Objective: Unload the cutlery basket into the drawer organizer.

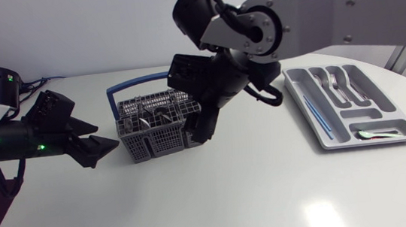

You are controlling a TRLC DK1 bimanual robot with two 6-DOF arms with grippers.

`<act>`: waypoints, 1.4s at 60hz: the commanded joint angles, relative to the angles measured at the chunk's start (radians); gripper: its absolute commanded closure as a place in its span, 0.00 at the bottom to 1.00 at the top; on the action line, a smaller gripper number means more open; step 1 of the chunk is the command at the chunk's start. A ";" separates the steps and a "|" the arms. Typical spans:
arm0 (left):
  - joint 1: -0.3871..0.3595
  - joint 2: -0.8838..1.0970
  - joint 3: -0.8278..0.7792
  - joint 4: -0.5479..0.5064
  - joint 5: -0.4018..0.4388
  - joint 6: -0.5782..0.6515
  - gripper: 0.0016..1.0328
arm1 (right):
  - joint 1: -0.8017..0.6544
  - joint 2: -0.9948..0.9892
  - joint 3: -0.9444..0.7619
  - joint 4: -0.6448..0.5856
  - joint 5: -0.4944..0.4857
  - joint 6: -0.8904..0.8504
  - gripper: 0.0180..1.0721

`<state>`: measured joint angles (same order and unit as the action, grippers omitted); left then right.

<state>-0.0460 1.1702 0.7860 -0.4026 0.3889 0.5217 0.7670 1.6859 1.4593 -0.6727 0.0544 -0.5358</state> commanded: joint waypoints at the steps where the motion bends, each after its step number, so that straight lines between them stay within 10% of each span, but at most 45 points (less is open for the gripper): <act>1: 0.017 0.008 -0.031 0.007 0.024 0.047 0.11 | 0.017 0.047 0.058 0.002 0.016 0.080 0.16; 37: 0.035 0.008 -0.027 0.011 0.038 0.080 0.11 | 0.071 0.173 0.352 -0.228 0.041 0.316 0.16; 84: 0.086 0.005 -0.036 0.015 0.045 0.104 0.11 | 0.152 0.325 0.437 -0.219 0.231 0.412 0.16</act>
<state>0.0383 1.1713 0.7792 -0.3969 0.4191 0.6067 0.9031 1.9621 1.8778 -0.9051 0.2489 -0.1558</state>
